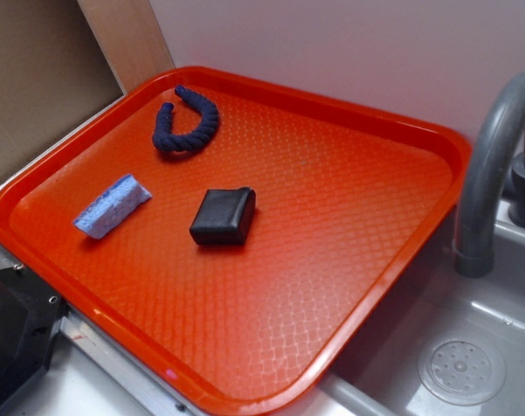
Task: Grab the blue sponge.
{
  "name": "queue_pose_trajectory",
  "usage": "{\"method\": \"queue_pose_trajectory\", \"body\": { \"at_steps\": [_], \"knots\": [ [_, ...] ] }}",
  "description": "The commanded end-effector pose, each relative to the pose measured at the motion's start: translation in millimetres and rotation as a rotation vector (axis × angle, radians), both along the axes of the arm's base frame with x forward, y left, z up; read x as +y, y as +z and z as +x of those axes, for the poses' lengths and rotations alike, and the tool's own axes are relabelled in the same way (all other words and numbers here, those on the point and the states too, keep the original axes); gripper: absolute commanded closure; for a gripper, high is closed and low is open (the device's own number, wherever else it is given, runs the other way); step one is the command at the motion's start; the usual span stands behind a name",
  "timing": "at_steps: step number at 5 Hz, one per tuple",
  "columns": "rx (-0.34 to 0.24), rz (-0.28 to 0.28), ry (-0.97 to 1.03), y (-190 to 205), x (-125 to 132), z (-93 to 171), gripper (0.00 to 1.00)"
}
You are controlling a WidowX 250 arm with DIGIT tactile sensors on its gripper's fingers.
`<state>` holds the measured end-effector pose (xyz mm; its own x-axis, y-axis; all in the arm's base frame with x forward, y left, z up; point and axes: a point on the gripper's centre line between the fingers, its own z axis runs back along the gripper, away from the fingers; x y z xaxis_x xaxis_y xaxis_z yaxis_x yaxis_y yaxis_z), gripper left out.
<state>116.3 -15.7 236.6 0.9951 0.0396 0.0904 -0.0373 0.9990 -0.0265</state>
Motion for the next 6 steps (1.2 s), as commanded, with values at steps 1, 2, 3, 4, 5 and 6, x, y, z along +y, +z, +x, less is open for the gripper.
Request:
{"method": "queue_pose_trajectory", "body": {
  "at_steps": [1, 2, 3, 4, 5, 6],
  "knots": [
    [0.0, 0.0, 0.0, 0, 0, 0, 0.0],
    [0.025, 0.024, 0.072, -22, -1, 24, 0.0],
    [0.018, 0.021, 0.136, -72, 14, 57, 0.0],
    [0.021, 0.081, 0.144, -104, 20, 65, 0.0],
    [0.034, 0.101, 0.138, -124, 25, 73, 0.0],
    [0.046, 0.153, 0.113, -148, 28, 70, 0.0]
  ]
}}
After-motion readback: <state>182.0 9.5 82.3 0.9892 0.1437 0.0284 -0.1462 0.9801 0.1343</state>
